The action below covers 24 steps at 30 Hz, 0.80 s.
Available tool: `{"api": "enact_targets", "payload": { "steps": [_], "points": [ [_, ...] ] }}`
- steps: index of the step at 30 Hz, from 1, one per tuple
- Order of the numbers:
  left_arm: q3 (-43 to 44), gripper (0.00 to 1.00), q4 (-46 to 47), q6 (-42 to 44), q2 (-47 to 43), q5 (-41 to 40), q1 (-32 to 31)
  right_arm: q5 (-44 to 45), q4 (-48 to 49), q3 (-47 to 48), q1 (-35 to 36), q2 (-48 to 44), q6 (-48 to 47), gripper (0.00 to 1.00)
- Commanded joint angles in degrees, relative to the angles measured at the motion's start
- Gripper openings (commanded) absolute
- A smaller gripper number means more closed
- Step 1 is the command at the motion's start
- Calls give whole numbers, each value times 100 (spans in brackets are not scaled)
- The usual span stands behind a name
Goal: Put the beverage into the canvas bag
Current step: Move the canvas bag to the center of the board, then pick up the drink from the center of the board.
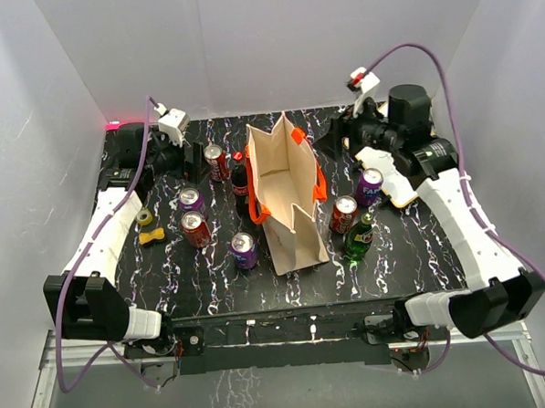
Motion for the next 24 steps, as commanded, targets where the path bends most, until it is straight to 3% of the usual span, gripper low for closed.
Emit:
{"api": "enact_targets", "payload": {
  "steps": [1,8,13,24],
  "points": [
    [192,97,-99,-39,-218,3,-20,1260,242,-330,-396,-297,-436,69],
    [109,97,-169,110,-315,59,-19,3213,659,-1183,-698,-76,-804,79],
    [59,97,-216,202,-380,64,-22,3088,746,-1539,-1094,414,-716,80],
    [8,97,-249,245,-411,112,-20,3412,799,-1827,-1232,911,-889,82]
  ]
}}
